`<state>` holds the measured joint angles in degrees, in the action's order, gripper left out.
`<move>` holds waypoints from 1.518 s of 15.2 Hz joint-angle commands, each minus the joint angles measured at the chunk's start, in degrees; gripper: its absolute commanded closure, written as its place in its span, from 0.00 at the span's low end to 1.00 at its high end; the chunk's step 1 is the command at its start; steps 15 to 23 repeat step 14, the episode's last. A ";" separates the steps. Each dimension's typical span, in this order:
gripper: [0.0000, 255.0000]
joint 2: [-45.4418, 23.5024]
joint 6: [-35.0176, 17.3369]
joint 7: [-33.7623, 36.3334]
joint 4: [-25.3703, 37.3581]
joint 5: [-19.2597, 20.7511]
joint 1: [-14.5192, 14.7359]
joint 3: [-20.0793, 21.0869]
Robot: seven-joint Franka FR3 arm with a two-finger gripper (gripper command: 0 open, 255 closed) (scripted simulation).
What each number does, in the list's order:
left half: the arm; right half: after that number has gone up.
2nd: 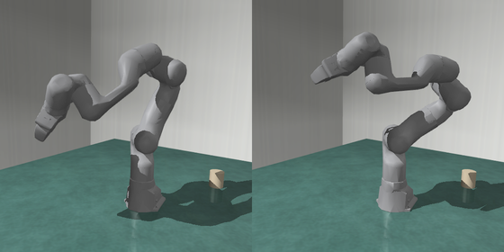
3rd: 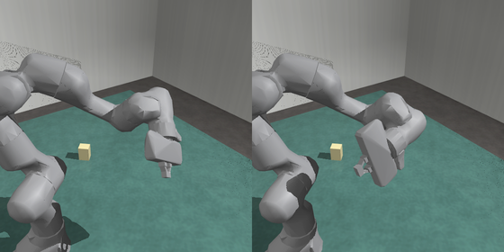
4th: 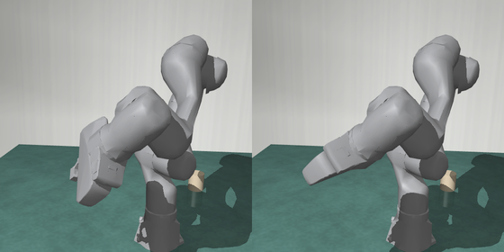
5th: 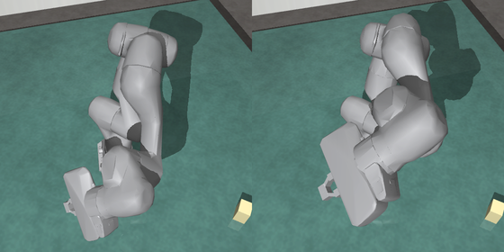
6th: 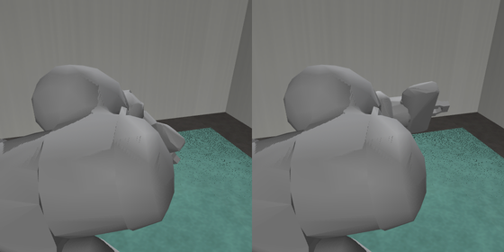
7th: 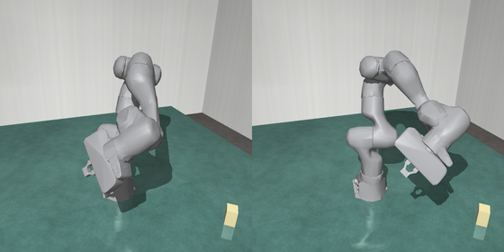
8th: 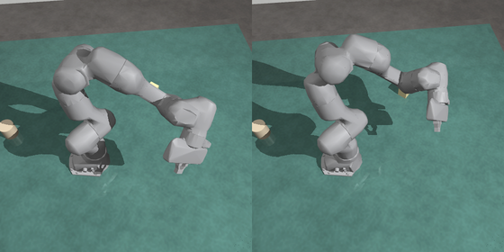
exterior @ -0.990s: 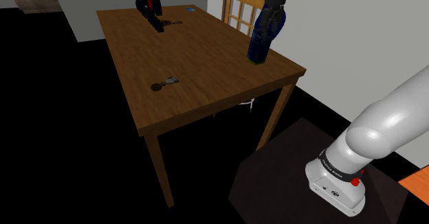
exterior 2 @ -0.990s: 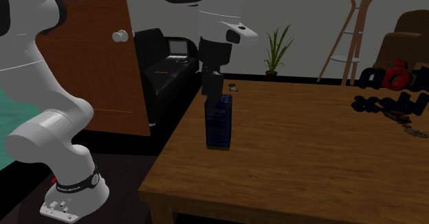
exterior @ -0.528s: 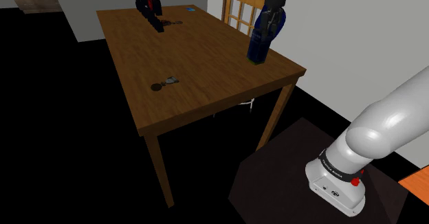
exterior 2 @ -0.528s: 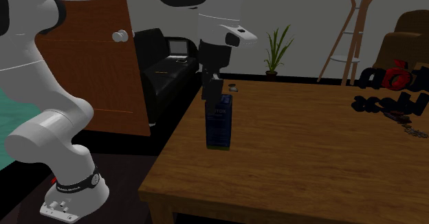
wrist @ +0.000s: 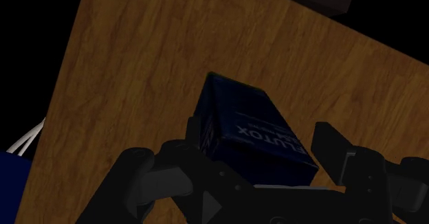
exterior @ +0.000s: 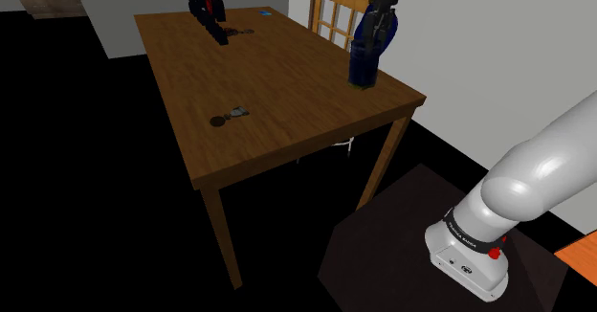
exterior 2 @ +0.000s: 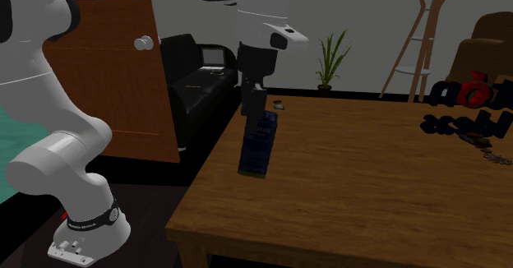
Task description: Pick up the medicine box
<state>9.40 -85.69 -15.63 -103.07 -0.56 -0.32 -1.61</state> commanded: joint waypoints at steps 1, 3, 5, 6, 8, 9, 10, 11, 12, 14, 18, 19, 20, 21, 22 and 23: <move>1.00 -0.20 1.49 0.03 1.71 -0.02 0.01 0.01; 1.00 -0.57 3.09 0.05 3.67 -0.03 0.01 0.01; 1.00 -0.98 4.70 0.06 5.70 -0.04 0.01 0.00; 1.00 -1.21 5.52 0.06 6.75 -0.05 0.01 0.00; 1.00 -1.72 7.16 0.07 8.90 -0.06 0.01 -0.01; 1.00 -2.00 7.99 0.07 10.01 -0.07 0.01 -0.01; 1.00 -2.30 8.83 0.08 11.14 -0.08 0.01 -0.02; 1.00 -2.61 9.68 0.08 12.30 -0.09 0.01 -0.02; 1.00 -2.94 10.53 0.08 13.48 -0.10 0.01 -0.03; 1.00 -2.99 10.66 0.08 13.66 -0.10 0.01 -0.03; 1.00 -2.99 10.66 0.08 13.66 -0.10 0.01 -0.03; 1.00 -2.99 10.66 0.08 13.66 -0.10 0.01 -0.03; 1.00 -2.99 10.66 0.08 13.66 -0.10 0.01 -0.03; 1.00 -2.99 10.66 0.08 13.66 -0.10 0.01 -0.03; 1.00 -2.99 10.66 0.08 13.66 -0.10 0.01 -0.03; 1.00 -2.99 10.66 0.08 13.66 -0.10 0.01 -0.03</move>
